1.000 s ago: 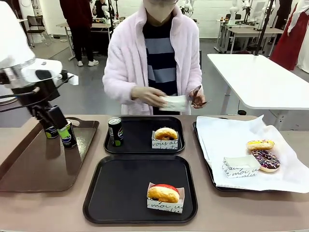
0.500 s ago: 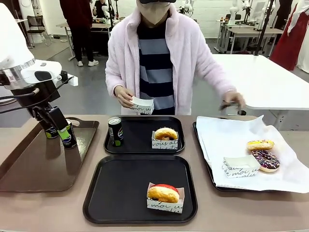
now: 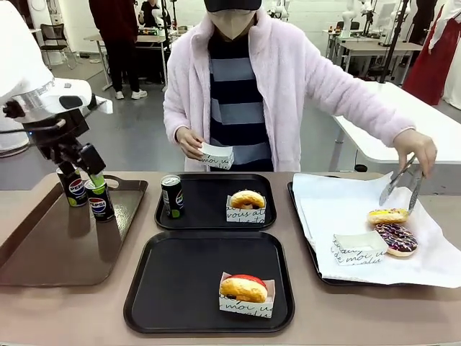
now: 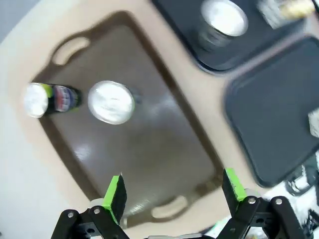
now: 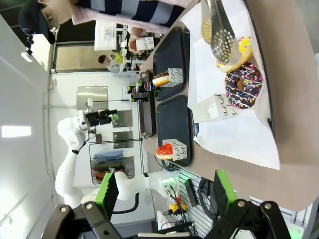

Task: Set up donuts and drinks on trays.
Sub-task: Pick up one Pepsi coke from the Handle tray and place it on the Flat Tray without a Pepsi coke.

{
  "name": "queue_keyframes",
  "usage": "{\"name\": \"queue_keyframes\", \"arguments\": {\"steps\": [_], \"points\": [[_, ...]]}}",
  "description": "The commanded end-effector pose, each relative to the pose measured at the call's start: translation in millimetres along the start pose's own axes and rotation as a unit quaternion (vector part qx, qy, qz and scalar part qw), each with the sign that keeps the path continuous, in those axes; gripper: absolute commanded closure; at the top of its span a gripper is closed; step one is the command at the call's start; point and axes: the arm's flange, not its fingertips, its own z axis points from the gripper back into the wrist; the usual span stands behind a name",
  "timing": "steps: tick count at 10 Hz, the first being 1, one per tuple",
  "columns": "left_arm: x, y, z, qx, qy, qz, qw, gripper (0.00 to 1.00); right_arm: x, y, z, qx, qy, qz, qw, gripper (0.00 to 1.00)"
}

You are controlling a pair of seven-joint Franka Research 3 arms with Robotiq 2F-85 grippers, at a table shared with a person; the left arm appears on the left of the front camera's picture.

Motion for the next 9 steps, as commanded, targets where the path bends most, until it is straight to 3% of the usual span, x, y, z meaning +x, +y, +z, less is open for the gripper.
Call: {"name": "queue_keyframes", "arguments": {"steps": [1, 2, 3, 5, 9], "points": [[60, 35, -27, 0.024, 0.058, 0.088, 0.994, 0.00, 0, 1, 1, 0.007, -0.003, 0.004, 1.000, 0.00], [88, 52, -39, 0.017, 0.082, 0.095, 0.992, 0.00, 0, 1, 1, 0.007, -0.003, 0.004, 1.000, 0.00], [69, 54, -50, 0.002, 0.087, 0.129, 0.988, 0.00, 0, 1, 1, 0.007, -0.003, 0.004, 1.000, 0.00], [95, 59, -65, -0.055, 0.115, 0.143, 0.982, 0.00, 0, 1, 1, 0.007, -0.003, 0.004, 1.000, 0.00], [74, 56, -82, -0.058, 0.109, 0.163, 0.979, 0.00, 0, 1, 1, 0.007, -0.003, 0.004, 1.000, 0.00]]}}
